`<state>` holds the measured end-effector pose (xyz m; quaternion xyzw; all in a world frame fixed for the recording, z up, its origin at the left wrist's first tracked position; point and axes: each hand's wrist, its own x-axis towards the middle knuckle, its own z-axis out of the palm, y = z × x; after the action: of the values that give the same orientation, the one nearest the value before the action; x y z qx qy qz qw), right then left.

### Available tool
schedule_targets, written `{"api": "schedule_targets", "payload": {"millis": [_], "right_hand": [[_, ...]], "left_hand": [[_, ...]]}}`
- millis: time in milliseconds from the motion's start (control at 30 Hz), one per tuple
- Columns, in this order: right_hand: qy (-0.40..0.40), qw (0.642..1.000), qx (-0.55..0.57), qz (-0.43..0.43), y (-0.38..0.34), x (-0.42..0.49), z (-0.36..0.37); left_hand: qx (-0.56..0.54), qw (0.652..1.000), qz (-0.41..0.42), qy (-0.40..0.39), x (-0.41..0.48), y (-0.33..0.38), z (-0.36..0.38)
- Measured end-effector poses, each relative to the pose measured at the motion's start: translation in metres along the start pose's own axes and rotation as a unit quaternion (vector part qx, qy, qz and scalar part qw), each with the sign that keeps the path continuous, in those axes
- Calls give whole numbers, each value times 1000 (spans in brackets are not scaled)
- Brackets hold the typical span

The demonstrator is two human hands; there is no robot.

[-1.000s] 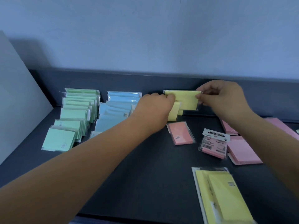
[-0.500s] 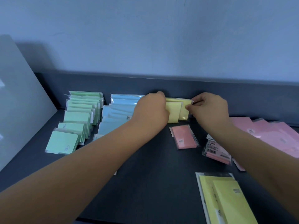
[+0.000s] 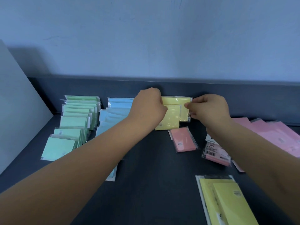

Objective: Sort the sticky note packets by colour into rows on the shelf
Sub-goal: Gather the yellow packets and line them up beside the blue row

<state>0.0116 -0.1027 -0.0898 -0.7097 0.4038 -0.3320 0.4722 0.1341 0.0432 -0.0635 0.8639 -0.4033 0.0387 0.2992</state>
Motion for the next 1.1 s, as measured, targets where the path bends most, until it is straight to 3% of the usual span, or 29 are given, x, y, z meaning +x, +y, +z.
{"api": "schedule_targets", "payload": {"millis": [867,1100], "right_hand": [[-3,993,-116,-14,1,-18,-3],[-40,986,-157,-34,-16,-27,-25]], "left_hand": [[56,997,53,-11,-7,-9,0],[141,985,102,-12,-26,4,-22]]}}
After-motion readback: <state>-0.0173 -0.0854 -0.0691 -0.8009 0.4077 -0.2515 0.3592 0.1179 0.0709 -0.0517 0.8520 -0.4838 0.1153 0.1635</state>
